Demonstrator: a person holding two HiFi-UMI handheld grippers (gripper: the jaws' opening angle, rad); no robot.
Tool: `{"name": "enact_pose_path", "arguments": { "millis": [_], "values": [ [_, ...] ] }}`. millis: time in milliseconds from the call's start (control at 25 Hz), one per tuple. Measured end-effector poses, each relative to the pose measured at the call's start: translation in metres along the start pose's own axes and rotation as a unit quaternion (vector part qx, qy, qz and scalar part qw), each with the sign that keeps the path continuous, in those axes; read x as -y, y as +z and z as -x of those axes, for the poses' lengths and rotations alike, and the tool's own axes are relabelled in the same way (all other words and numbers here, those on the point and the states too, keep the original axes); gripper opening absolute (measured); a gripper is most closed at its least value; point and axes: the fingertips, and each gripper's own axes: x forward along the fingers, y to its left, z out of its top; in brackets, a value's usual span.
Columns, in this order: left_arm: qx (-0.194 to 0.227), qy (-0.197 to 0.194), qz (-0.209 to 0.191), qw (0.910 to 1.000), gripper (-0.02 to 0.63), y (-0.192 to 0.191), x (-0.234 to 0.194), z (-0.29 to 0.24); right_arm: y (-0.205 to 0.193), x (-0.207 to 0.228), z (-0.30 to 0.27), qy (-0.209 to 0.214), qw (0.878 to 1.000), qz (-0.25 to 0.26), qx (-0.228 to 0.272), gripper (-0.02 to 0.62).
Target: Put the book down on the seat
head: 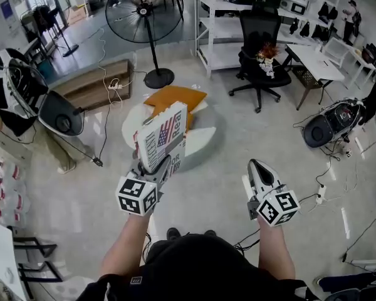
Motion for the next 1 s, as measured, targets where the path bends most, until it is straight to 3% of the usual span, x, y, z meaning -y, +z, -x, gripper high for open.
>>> {"name": "enact_pose_path", "arguments": {
  "millis": [520, 1000],
  "values": [
    [-0.003, 0.011, -0.002, 0.9999, 0.156, 0.003, 0.054, -0.025, -0.022, 0.052, 0.05, -0.005, 1.0, -0.013, -0.025, 0.008],
    [-0.011, -0.006, 0.015, 0.9998, 0.158, -0.002, 0.034, -0.099, -0.032, 0.099, 0.008, -0.024, 0.998, -0.029, -0.046, 0.008]
  ]
}}
